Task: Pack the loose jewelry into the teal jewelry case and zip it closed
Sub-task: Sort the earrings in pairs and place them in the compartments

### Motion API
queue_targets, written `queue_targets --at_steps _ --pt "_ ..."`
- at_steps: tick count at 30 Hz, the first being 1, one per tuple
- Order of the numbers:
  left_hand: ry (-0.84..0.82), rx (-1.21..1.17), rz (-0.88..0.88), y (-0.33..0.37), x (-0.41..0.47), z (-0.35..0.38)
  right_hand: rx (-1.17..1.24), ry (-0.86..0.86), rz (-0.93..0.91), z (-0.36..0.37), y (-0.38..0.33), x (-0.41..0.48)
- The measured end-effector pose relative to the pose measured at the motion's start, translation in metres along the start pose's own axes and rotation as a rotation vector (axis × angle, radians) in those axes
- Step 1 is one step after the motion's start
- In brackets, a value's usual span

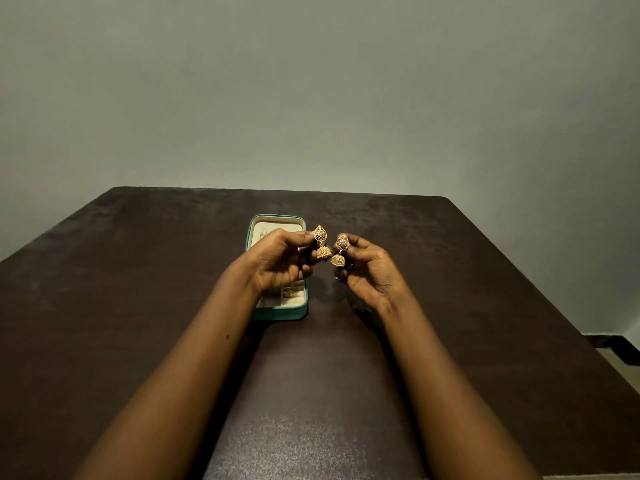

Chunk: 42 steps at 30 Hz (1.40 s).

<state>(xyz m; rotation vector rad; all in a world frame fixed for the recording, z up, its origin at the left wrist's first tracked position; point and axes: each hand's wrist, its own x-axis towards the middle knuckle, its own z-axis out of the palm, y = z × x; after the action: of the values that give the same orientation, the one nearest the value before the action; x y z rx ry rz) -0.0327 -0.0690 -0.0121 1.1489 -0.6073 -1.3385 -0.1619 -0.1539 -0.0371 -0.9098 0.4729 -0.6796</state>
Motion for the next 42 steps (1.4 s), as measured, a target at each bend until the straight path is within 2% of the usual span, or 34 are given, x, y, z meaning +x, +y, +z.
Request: queue_targets --at_steps 12,17,22,25,30,35,42 --pt "0.06 0.021 -0.027 0.002 -0.021 -0.02 -0.146 -0.012 0.032 0.015 0.007 -0.009" --pt "0.21 0.174 0.064 0.01 -0.033 -0.045 -0.349 -0.022 -0.042 0.025 0.014 -0.012" --pt "0.423 0.352 0.224 0.006 -0.039 -0.066 -0.389 -0.062 -0.059 0.05 0.024 -0.013" --pt "0.492 0.486 0.275 0.004 -0.042 -0.069 -0.454 -0.06 -0.074 0.067 0.024 -0.01" --pt "0.512 0.575 0.305 0.004 -0.045 -0.065 -0.731 0.024 -0.127 0.086 0.029 0.005" --pt "0.612 0.727 0.249 0.0 -0.036 -0.074 -0.796 0.164 -0.1 0.096 0.043 0.015" --pt "0.701 0.893 0.22 -0.001 -0.038 -0.074 -1.05 0.304 -0.157 0.096 0.057 0.019"
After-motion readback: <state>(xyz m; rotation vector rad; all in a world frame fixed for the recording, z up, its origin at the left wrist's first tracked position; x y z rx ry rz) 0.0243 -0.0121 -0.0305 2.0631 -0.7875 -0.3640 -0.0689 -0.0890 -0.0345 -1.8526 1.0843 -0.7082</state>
